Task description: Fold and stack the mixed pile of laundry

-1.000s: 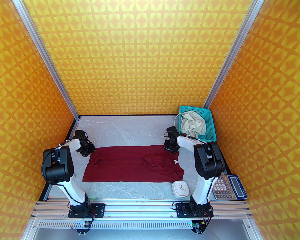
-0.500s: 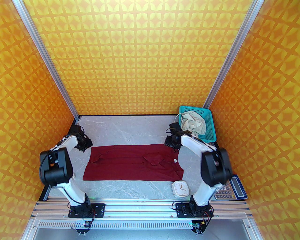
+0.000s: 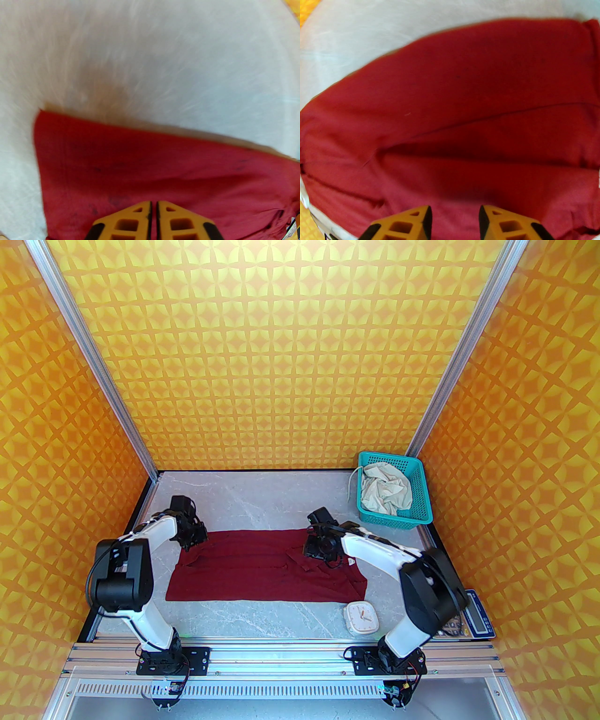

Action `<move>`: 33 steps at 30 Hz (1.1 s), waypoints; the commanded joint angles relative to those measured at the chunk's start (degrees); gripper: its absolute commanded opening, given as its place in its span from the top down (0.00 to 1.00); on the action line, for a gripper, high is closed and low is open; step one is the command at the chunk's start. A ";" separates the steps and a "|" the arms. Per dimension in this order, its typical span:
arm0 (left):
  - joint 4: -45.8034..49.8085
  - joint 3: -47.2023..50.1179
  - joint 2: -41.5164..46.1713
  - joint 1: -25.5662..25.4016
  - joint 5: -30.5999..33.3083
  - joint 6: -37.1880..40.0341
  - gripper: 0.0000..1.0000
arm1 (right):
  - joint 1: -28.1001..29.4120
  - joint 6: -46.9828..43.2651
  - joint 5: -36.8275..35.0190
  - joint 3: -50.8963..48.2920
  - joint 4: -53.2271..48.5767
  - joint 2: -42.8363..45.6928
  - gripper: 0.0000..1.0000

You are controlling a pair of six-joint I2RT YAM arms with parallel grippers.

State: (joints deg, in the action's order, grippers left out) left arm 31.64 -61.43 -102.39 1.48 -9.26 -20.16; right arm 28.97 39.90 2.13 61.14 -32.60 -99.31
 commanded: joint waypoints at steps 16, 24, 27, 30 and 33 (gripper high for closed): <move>-4.83 23.96 16.69 1.98 -4.42 -14.79 0.93 | -4.19 -5.36 1.12 58.20 -12.44 -43.46 0.59; -1.78 34.31 28.59 -8.69 -9.64 -23.09 0.93 | -5.86 -8.97 8.85 80.93 -11.66 -57.65 0.55; 1.43 34.76 33.82 -11.99 -9.80 -23.54 0.92 | -6.13 -10.24 9.70 81.76 -11.45 -55.97 0.51; 6.29 30.46 37.81 -12.28 -9.27 -19.99 0.89 | -6.21 -11.97 7.40 76.90 -11.69 -48.62 0.48; 8.89 24.14 36.49 -12.29 -8.94 -14.84 0.89 | -6.15 -13.08 4.43 68.53 -11.31 -39.55 0.47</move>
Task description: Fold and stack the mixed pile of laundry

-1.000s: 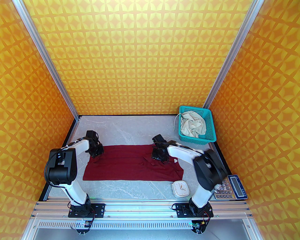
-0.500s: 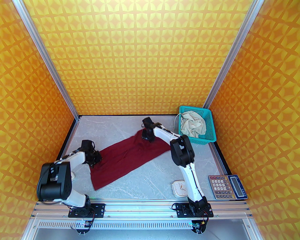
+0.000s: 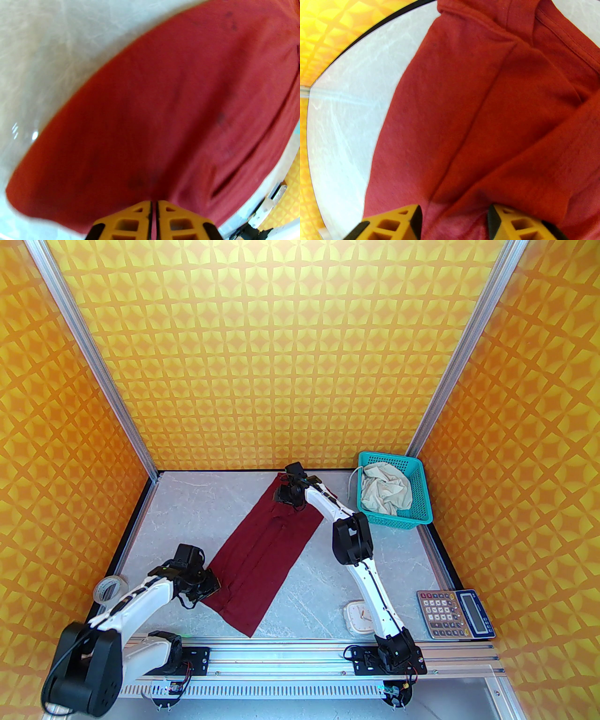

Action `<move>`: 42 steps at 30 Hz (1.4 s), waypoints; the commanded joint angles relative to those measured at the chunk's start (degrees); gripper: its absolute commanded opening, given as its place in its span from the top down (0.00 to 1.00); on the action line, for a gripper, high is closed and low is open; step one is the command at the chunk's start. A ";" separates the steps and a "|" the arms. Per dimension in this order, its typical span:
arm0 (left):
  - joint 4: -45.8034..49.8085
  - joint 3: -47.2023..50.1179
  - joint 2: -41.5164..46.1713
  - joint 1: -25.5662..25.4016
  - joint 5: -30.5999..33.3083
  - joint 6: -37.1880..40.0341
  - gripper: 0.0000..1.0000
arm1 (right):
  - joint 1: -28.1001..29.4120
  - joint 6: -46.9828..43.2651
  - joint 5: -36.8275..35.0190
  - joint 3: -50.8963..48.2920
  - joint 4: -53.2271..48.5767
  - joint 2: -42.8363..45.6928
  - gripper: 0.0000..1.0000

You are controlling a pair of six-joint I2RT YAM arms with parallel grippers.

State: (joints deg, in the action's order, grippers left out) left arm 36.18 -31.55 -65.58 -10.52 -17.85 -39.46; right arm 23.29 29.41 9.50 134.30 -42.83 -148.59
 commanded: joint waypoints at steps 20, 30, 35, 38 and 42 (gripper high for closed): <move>-2.73 -13.24 -29.25 -6.84 0.00 18.15 1.00 | -1.49 -4.28 -14.65 -30.29 0.59 17.63 0.73; -4.79 -5.50 -24.94 -24.20 -0.67 3.70 1.00 | -1.55 -7.76 -11.20 -9.38 -7.47 2.64 0.73; -6.95 -4.95 -19.91 -32.15 -1.48 -5.04 1.00 | -1.52 -8.97 -7.09 0.42 -8.13 -3.15 0.69; -7.56 -4.57 -17.70 -32.91 0.04 -7.95 1.00 | -1.58 -9.00 -6.99 6.20 -10.15 -6.35 0.68; -5.17 -6.76 -16.17 -32.51 5.08 -7.34 1.00 | -1.58 -9.15 -7.31 6.78 -11.28 -4.77 0.64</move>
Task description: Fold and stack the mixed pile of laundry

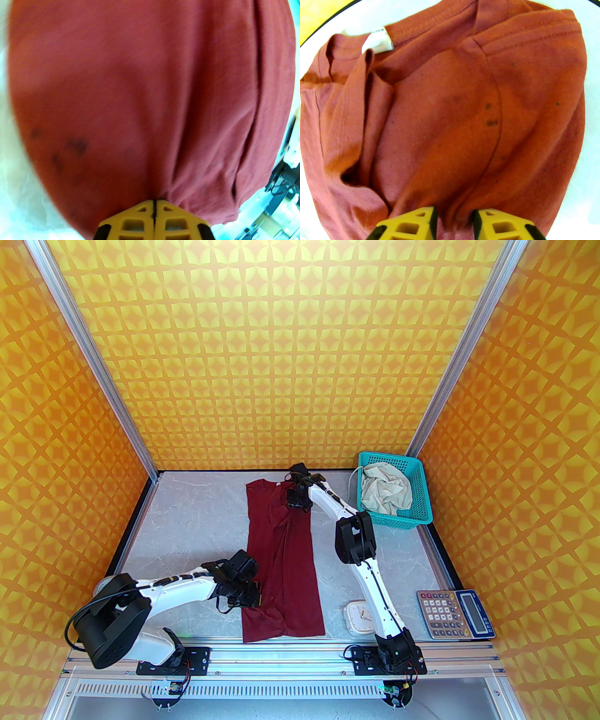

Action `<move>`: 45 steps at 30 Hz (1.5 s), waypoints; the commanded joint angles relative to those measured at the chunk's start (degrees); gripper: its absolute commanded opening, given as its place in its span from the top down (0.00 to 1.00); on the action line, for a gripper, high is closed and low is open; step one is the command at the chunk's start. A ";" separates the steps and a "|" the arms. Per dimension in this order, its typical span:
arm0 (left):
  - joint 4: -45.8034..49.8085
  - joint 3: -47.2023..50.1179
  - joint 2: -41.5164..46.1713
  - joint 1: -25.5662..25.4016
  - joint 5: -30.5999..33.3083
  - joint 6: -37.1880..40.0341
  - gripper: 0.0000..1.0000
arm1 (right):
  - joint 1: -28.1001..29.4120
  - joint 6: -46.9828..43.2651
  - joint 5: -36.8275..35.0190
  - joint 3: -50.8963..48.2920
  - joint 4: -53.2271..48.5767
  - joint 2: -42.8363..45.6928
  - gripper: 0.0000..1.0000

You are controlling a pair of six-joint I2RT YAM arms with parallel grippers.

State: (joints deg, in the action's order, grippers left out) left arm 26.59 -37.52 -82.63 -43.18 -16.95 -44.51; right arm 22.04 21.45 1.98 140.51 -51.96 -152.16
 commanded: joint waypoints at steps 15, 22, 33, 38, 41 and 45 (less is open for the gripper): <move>6.36 -30.48 -11.79 15.12 6.80 15.65 1.00 | 1.65 0.59 2.06 -32.94 7.45 31.78 0.55; -0.34 -51.18 -33.04 20.87 4.18 22.72 1.00 | 7.90 4.97 3.03 -60.41 15.61 48.55 0.56; 3.00 -78.79 -55.42 24.64 3.68 24.90 1.00 | 17.71 11.16 3.63 -84.79 17.76 61.86 0.58; 3.73 -85.02 -61.80 26.30 3.68 24.28 1.00 | 22.24 13.13 3.60 -88.09 17.06 63.89 0.59; 4.08 -88.19 -65.12 26.78 3.52 23.62 1.00 | 24.01 14.44 4.17 -90.29 17.87 63.62 0.59; 4.13 -91.16 -68.26 26.94 2.92 23.51 1.00 | 25.32 15.95 4.46 -94.07 19.02 62.27 0.59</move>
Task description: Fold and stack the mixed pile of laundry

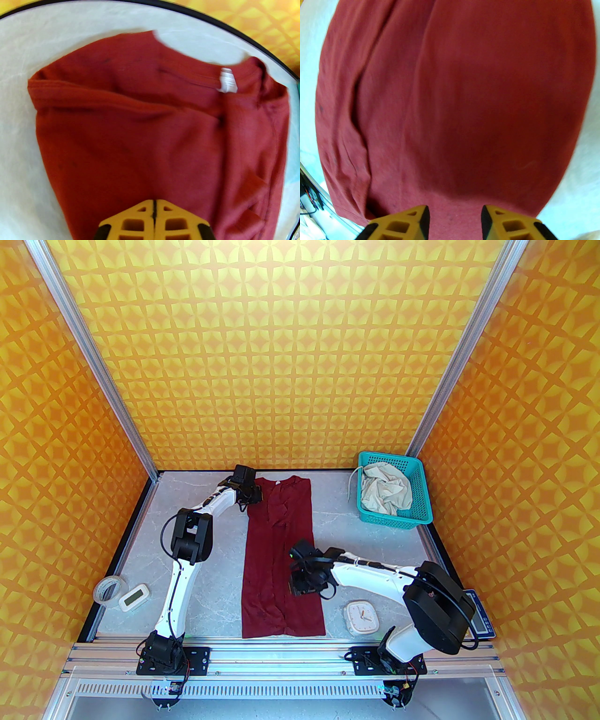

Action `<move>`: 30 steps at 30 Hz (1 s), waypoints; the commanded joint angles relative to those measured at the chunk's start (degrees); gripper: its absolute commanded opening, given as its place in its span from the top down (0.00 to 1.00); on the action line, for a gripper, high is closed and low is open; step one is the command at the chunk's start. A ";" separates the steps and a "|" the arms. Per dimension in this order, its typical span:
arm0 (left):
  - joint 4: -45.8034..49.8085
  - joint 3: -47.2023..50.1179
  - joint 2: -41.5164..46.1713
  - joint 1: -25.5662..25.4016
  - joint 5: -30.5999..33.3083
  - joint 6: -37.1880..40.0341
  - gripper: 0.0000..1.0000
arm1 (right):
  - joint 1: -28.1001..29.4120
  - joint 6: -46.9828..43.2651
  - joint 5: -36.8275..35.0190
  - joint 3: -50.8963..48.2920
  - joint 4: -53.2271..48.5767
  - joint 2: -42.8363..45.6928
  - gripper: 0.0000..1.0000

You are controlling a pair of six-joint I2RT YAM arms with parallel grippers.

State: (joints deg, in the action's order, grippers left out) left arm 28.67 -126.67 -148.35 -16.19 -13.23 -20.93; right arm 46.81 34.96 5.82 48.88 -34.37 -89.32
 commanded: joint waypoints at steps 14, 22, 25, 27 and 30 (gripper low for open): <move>3.16 -2.63 -0.75 0.95 -5.34 0.20 0.95 | 1.69 4.07 -0.46 -4.86 -4.15 6.28 0.58; 7.01 11.66 19.12 -1.13 -6.29 3.43 0.71 | 1.62 5.33 1.24 -3.19 -12.83 17.96 0.54; 4.12 27.98 32.29 -3.20 -5.49 1.63 0.69 | 1.54 6.35 2.37 -5.66 -15.57 20.75 0.54; 2.57 39.25 40.78 -4.38 -3.96 -0.23 0.68 | 1.12 7.41 4.06 -7.97 -16.03 22.70 0.53; 1.37 56.53 54.17 -5.88 -1.46 -5.20 0.66 | -0.10 9.16 6.53 -11.97 -15.77 26.06 0.51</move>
State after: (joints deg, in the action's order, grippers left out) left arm 29.85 -80.77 -100.16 -20.99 -17.21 -21.47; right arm 47.70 41.34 9.19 39.94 -46.89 -65.73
